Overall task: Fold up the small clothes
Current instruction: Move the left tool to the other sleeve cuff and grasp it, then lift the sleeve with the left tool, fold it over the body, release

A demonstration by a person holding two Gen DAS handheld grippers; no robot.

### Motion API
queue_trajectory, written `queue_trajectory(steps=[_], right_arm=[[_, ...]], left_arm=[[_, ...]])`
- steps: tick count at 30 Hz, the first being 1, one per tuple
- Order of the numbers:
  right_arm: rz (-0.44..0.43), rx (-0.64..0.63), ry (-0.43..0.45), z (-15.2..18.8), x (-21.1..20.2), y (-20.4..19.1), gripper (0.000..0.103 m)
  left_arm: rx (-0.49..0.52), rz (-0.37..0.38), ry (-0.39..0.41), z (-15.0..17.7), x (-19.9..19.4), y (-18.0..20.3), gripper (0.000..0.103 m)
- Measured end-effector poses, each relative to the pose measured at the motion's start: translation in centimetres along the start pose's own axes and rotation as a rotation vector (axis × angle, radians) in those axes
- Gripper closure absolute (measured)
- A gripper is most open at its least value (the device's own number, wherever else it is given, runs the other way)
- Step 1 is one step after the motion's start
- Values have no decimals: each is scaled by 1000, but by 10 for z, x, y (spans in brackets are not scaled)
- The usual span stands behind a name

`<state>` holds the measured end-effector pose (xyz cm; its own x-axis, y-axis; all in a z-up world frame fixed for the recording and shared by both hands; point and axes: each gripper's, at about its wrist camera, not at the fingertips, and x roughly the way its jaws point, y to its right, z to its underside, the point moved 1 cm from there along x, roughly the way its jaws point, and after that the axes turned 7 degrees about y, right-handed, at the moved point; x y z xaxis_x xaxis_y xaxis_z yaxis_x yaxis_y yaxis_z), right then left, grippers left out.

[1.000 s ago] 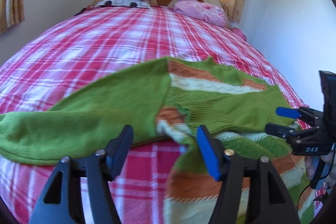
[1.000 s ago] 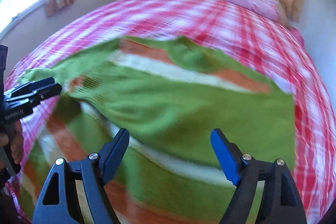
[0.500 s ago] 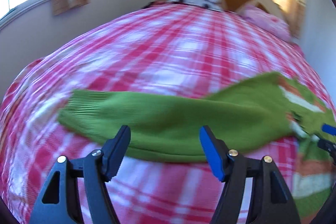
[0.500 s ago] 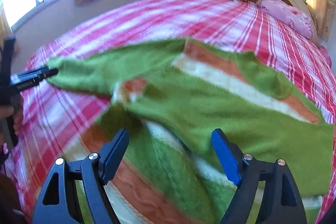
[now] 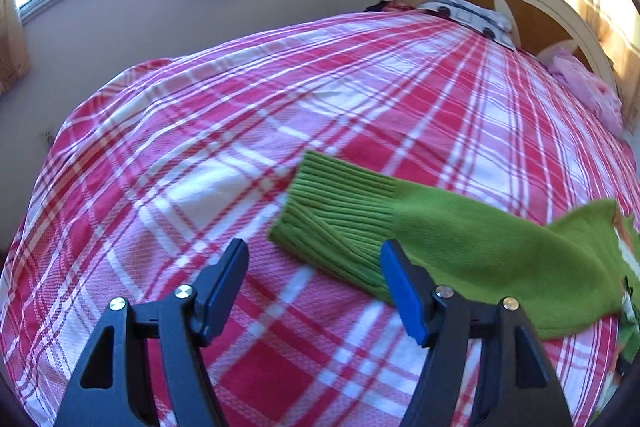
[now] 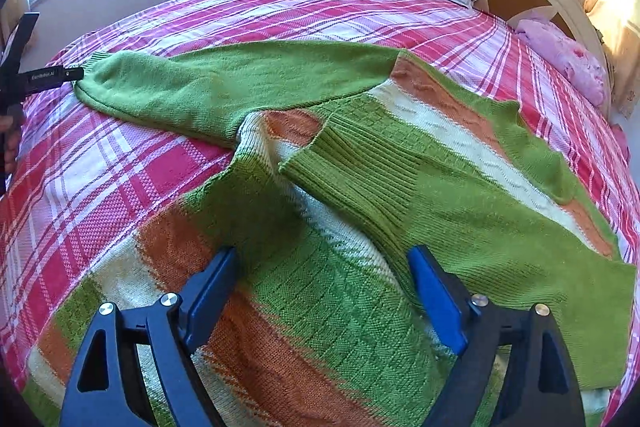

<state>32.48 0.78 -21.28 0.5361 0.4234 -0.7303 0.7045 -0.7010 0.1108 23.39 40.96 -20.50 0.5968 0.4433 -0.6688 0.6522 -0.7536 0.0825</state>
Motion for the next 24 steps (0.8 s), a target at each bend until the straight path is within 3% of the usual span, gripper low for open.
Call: queue_trajectory(steps=[4, 7, 12, 17, 20, 22, 24], right_arm=[[21, -20, 5, 3, 2, -7, 16], [20, -16, 14, 5, 0, -7, 15], [25, -17, 24, 6, -1, -8, 15], [30, -20, 28, 7, -1, -8, 15], [25, -24, 30, 7, -1, -8, 15], [24, -23, 31, 7, -2, -8, 15], [18, -15, 39, 7, -3, -7, 15]], left_arm=[[-41, -9, -21, -4, 10, -7, 28], [-15, -2, -32, -6, 14, -3, 30], [-19, 35, -36, -7, 13, 2, 50], [-61, 81, -43, -10, 15, -2, 85], [-122, 115, -42, -13, 14, -10, 94], [-180, 153, -19, -15, 6, -15, 95], [-165, 165, 1, -18, -2, -11, 96]])
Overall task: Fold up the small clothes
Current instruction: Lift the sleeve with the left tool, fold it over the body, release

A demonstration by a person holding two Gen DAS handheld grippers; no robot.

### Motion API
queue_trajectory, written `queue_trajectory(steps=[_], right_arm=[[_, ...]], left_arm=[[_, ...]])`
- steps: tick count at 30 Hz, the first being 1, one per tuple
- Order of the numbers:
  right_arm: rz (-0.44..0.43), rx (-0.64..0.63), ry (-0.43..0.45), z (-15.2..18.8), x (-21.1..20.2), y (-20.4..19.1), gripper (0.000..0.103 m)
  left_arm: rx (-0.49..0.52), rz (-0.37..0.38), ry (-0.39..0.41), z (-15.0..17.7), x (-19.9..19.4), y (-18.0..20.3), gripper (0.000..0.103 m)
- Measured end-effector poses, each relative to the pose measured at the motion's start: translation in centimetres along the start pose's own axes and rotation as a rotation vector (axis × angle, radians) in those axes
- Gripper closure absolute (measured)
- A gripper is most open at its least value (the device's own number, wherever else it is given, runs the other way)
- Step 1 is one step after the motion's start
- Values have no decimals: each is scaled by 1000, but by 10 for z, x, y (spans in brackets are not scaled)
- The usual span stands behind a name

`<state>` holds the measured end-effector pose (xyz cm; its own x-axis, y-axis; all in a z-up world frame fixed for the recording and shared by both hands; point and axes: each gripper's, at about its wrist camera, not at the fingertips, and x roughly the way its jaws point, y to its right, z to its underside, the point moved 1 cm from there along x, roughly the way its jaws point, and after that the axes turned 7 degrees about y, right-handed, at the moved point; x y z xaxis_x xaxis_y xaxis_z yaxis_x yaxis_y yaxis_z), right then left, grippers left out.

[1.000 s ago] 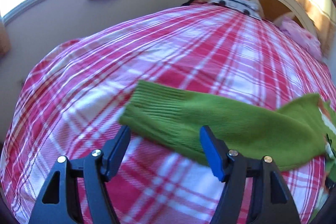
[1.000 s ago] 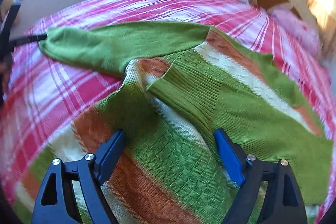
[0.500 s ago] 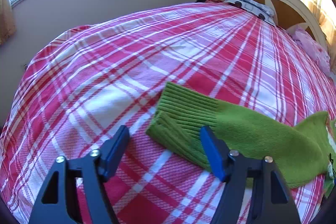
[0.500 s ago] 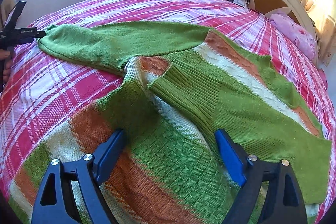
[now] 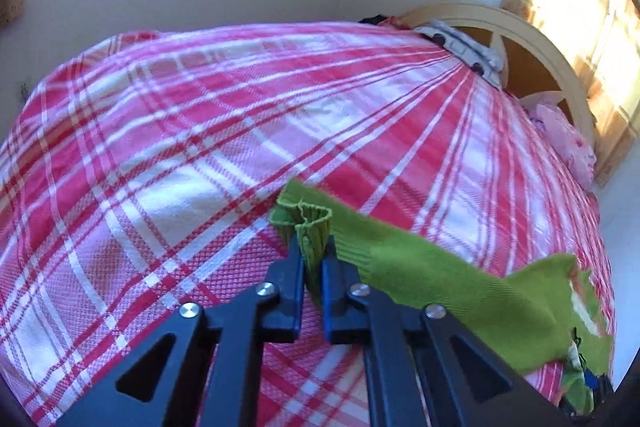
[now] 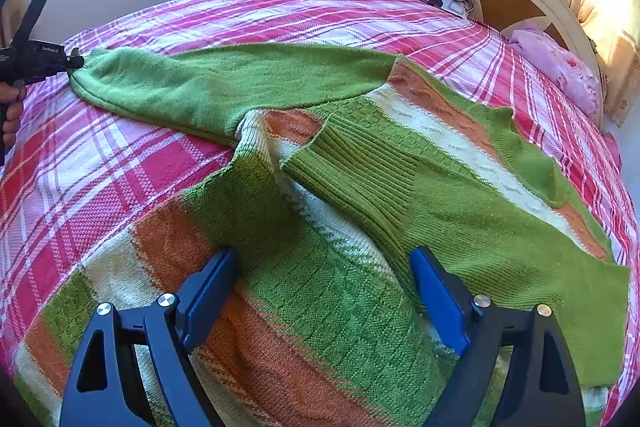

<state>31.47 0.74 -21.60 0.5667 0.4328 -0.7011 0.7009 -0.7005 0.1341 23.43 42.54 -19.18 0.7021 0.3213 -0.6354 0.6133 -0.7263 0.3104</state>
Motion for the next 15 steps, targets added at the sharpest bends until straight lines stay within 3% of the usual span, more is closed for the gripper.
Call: queue_trajectory(steps=[4, 8, 15], right_arm=[[-40, 54, 25, -2, -9, 8, 15], [-69, 147, 134, -10, -41, 26, 15], [-61, 271, 277, -13, -105, 64, 15]], left_arm=[[17, 53, 38, -7, -21, 16, 96], [21, 118, 85, -22, -43, 38, 96], [44, 291, 159, -46, -84, 112, 96]])
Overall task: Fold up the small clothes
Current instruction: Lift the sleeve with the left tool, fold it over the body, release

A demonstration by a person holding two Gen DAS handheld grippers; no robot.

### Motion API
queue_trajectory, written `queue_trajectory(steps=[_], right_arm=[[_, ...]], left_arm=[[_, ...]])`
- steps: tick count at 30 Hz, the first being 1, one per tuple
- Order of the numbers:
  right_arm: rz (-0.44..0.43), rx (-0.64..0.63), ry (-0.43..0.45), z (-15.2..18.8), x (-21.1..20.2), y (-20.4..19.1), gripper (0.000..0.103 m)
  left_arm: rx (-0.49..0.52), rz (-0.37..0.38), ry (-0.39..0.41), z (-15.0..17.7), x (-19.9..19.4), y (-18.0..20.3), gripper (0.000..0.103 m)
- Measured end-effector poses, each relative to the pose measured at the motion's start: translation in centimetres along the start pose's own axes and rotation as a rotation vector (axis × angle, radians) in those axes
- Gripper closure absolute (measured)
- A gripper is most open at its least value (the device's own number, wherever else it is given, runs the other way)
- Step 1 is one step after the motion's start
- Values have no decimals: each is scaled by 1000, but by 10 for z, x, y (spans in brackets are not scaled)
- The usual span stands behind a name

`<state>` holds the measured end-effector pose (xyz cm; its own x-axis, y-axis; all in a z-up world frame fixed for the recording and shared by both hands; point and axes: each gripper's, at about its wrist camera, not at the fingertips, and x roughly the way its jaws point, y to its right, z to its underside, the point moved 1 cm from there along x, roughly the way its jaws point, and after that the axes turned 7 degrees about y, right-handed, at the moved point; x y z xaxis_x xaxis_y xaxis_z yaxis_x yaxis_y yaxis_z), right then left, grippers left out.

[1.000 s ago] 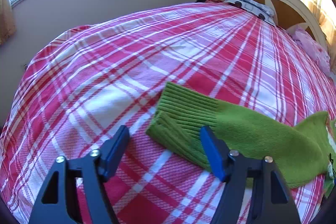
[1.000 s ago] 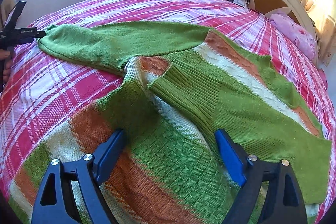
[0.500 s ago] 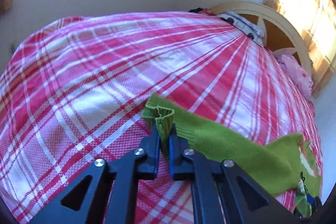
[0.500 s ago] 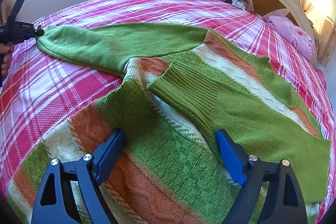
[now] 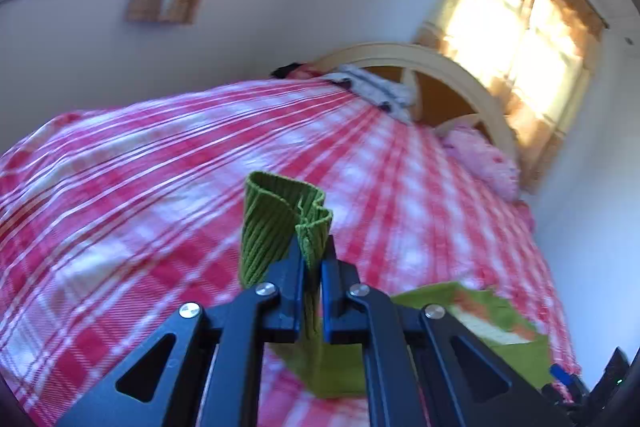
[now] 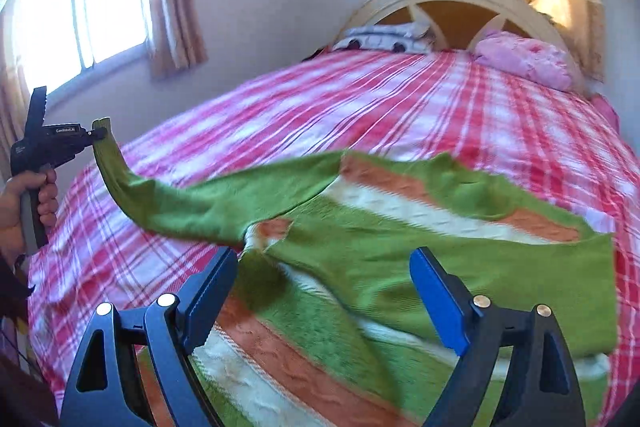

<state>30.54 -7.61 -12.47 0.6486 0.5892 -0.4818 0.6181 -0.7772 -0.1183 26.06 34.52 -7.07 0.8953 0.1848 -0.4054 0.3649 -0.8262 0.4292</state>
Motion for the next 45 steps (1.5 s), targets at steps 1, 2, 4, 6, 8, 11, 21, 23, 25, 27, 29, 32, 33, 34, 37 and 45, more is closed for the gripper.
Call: queue_trajectory(steps=[1, 2, 4, 6, 8, 11, 21, 23, 25, 27, 29, 32, 33, 34, 37, 45], right_arm=[[11, 10, 11, -1, -7, 4, 15], [22, 21, 19, 0, -14, 10, 15], [38, 48, 33, 4, -28, 20, 15], [48, 78, 40, 9, -40, 30, 15], [60, 99, 43, 15, -51, 38, 15], [76, 117, 53, 26, -70, 49, 15], [112, 174, 83, 50, -124, 85, 15], [121, 197, 86, 56, -131, 95, 15], [127, 212, 86, 62, -136, 101, 15], [134, 227, 81, 68, -140, 108, 15], [138, 237, 78, 74, -144, 113, 15], [146, 256, 76, 84, -152, 122, 15], [152, 265, 78, 88, -156, 125, 15], [155, 269, 78, 90, -157, 127, 15], [170, 292, 70, 99, -162, 135, 15], [194, 320, 52, 120, -168, 143, 15]], left_arm=[[1, 24, 5, -3, -1, 10, 96], [3, 50, 5, -5, -1, 21, 96], [10, 98, 6, -8, 0, 49, 96], [14, 147, 4, -10, 0, 72, 96], [30, 201, 10, -14, -2, 102, 96], [41, 268, 16, -16, -5, 135, 96], [110, 446, 3, -8, -7, 241, 96], [135, 479, 2, -4, -8, 264, 96], [156, 505, -5, 1, -10, 281, 96], [176, 525, -13, 10, -10, 296, 96], [203, 547, -32, 27, -8, 312, 96], [232, 565, -82, 54, -2, 329, 96], [246, 568, -102, 66, 1, 335, 96], [264, 569, -120, 81, 6, 340, 96], [315, 561, -169, 121, 17, 357, 96], [494, 507, -306, 209, 47, 391, 96]])
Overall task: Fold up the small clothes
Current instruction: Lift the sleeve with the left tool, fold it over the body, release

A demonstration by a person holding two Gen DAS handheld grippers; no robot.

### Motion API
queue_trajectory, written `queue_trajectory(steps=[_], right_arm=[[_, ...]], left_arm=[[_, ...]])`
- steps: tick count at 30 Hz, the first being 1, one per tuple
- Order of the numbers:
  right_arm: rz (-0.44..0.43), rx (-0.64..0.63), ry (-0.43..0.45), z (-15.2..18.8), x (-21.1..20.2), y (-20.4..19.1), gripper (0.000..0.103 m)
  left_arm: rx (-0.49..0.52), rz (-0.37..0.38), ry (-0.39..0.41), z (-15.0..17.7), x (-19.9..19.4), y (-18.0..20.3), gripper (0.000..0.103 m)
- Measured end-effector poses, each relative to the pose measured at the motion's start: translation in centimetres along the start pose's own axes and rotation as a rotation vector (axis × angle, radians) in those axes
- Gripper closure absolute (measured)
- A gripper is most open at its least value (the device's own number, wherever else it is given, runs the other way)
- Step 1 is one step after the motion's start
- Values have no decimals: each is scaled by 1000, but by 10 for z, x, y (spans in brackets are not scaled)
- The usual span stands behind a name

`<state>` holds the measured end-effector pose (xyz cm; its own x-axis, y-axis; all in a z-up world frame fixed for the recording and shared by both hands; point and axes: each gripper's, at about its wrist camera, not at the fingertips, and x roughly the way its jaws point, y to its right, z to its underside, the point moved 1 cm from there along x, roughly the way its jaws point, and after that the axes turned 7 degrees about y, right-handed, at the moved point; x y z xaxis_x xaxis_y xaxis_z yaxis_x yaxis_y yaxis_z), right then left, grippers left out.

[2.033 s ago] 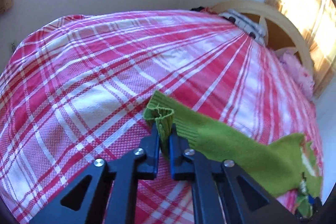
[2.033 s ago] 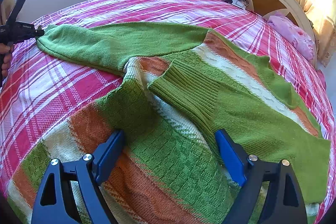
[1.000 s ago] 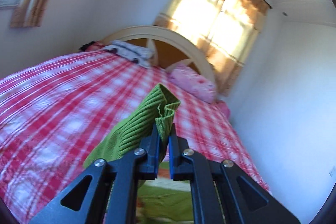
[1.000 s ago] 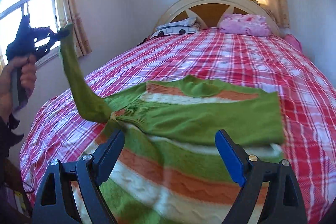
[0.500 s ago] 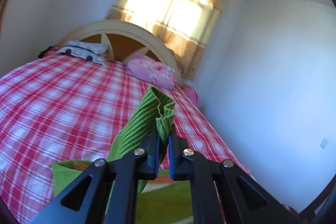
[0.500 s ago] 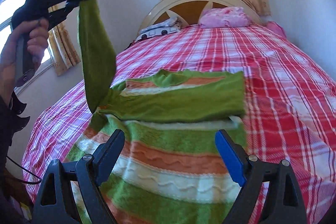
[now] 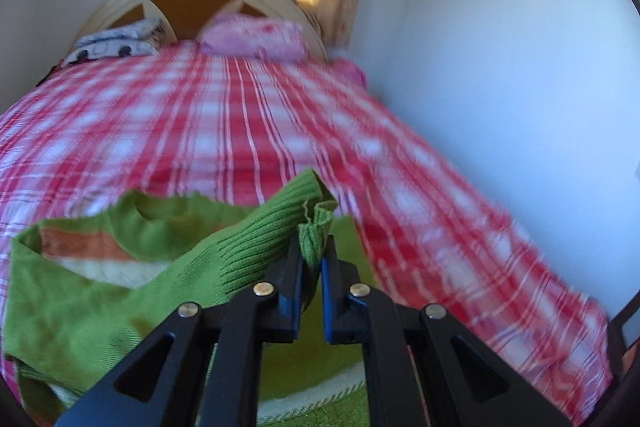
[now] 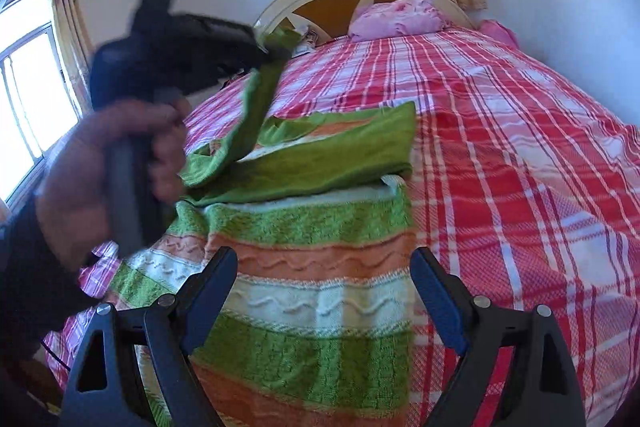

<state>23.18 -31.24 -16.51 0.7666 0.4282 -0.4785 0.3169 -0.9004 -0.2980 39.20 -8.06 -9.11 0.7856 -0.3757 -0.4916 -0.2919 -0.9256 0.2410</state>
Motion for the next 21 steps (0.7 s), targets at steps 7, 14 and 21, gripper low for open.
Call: queue_trajectory(steps=[7, 14, 21], right_arm=[[4, 5, -39, 15, 9, 3, 15], [9, 12, -38, 12, 7, 6, 15], [-42, 37, -42, -25, 20, 0, 15]], left_arm=[[146, -1, -12, 18, -22, 6, 53], [358, -245, 21, 60, -78, -42, 30], [125, -474, -103, 91, -97, -165, 29]])
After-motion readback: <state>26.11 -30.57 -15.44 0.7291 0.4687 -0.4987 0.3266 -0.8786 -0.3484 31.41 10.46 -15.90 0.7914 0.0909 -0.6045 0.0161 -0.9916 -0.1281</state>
